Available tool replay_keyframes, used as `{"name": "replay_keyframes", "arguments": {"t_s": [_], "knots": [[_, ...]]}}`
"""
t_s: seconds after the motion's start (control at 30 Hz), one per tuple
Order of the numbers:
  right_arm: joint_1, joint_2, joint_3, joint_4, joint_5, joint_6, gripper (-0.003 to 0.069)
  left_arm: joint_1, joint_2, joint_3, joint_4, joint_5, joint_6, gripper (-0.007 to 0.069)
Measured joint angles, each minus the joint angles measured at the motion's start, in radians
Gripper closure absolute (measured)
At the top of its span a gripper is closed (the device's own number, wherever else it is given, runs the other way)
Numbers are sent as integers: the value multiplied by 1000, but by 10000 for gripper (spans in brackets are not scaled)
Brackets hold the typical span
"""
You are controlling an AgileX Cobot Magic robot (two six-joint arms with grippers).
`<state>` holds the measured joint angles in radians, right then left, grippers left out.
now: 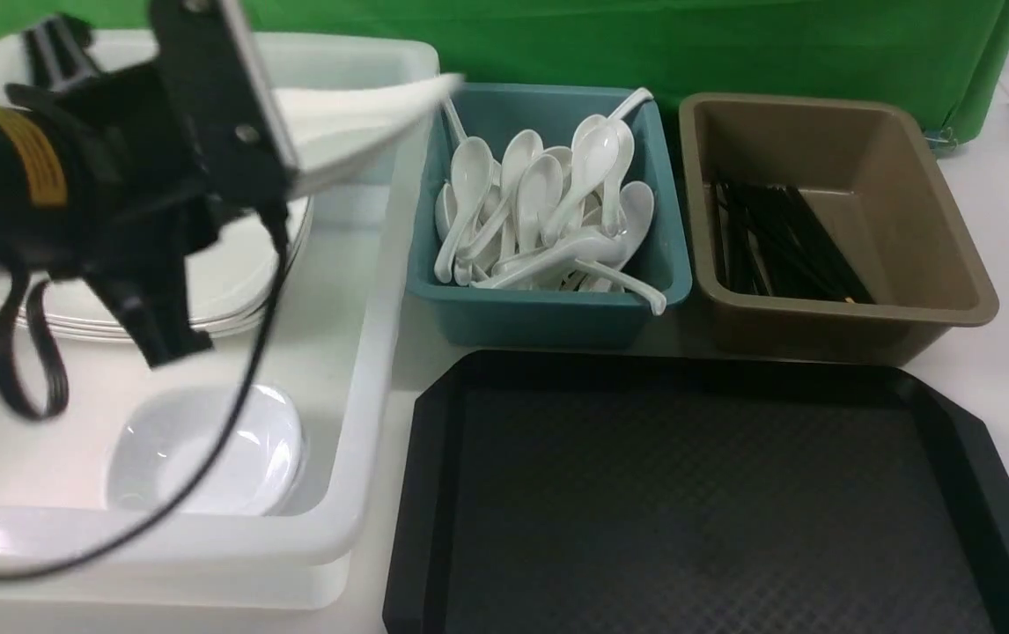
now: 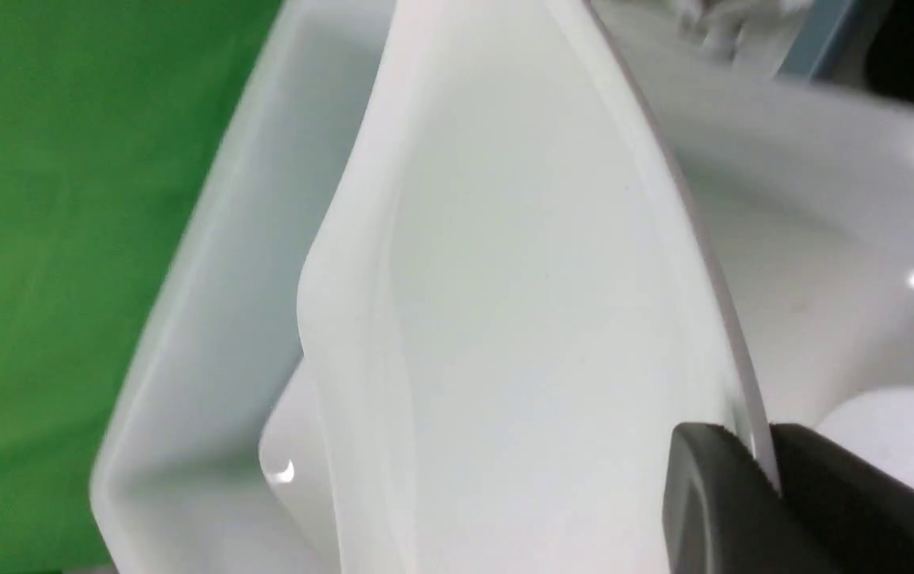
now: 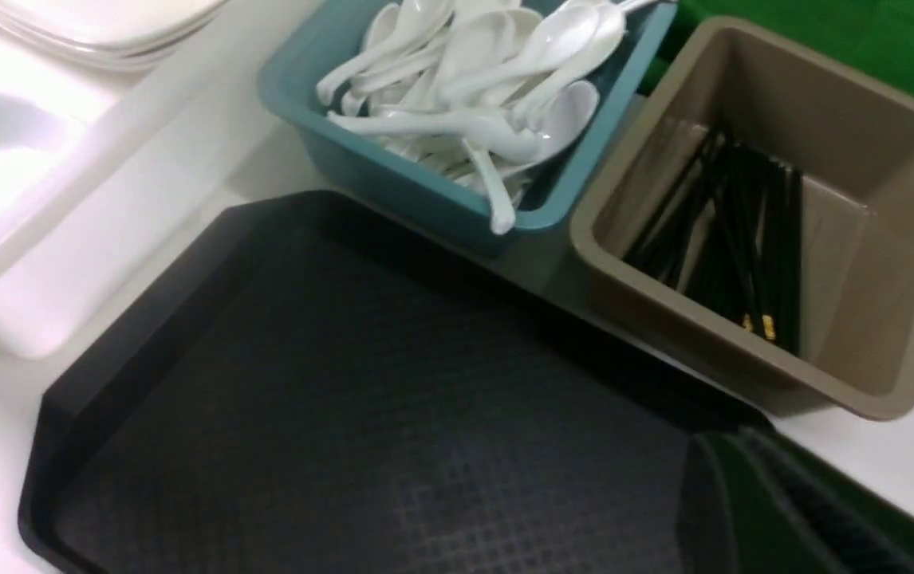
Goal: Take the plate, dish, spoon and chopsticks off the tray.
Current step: Use the left arm to put the plate into the large storage box on the left
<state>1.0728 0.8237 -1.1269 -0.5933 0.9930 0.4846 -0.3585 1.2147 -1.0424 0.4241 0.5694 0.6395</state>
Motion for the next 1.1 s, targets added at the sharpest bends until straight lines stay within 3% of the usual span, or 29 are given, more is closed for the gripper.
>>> {"name": "replay_keyframes", "arguments": {"t_s": [0.2, 0.27, 0.43, 0.93, 1.1], "knots": [[2, 2, 0, 32, -10, -31, 637, 89, 152, -27, 5, -31, -22, 591], [2, 2, 0, 51, -10, -35, 637, 101, 215, -62, 42, -43, -83, 591], [2, 2, -1, 95, -10, -72, 637, 112, 325, -132, 157, -29, -225, 591], [5, 2, -1, 126, -10, -91, 637, 112, 485, -167, 262, -33, -363, 601], [5, 2, -1, 147, -10, -106, 637, 112, 515, -168, 264, -34, -385, 544]]}}
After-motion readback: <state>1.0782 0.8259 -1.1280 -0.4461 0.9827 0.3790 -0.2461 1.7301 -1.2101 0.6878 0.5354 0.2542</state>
